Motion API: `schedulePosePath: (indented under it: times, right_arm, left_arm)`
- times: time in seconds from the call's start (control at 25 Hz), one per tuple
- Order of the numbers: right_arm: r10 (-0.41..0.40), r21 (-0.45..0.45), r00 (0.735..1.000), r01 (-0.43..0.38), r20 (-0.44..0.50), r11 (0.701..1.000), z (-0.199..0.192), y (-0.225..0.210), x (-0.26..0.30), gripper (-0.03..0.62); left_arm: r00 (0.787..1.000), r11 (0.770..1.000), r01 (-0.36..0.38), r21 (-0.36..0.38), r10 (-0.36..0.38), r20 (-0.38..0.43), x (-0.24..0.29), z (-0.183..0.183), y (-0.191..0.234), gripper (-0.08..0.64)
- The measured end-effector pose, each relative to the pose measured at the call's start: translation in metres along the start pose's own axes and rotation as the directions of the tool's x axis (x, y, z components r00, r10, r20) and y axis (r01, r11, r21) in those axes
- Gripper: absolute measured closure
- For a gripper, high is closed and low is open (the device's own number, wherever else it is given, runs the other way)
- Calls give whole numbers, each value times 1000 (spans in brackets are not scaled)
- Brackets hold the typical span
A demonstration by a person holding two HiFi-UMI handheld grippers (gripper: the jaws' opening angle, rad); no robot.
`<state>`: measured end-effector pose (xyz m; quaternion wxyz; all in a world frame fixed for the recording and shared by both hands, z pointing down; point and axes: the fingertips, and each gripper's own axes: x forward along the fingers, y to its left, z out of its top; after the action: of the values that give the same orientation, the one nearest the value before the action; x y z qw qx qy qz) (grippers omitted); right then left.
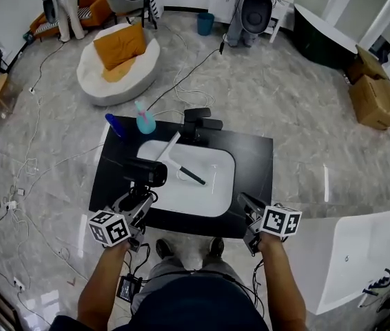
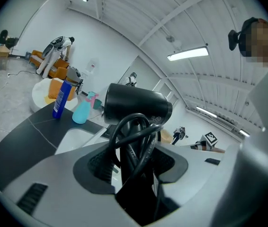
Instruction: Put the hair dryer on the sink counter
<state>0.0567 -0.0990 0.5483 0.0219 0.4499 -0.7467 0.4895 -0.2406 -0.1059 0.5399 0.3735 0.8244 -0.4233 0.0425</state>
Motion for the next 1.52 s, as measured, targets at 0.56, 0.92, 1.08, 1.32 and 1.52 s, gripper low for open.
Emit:
schedulePosePath:
  times: [0.56,0.92,1.08,1.32,1.52]
  right_arm:
    - [-54,-23,997,56,62,998,23,-30,-17,581]
    - [-67,-50,995,71,78,996,35,-40,-23,581]
    - [-78,-60,993,83,84,995,39,-48,-27,581]
    - [-99,-59,991,105,88,993,42,-65,-33,581]
    - [-112,-54,989,118,96,992,44,-80,-37,581]
  left_arm:
    - [999,997,27,68,-25,-35,43,11,-12,360]
    - [996,992,35,123,-25,-83,73,11,-20,360]
    - [993,988,45,146,-29,-111,91,8,-25,360]
    - [987,982,61,177,-33,-156,118,-2,-33,360]
    - [981,977,75,200,-36,-192,140,-13,-39,360]
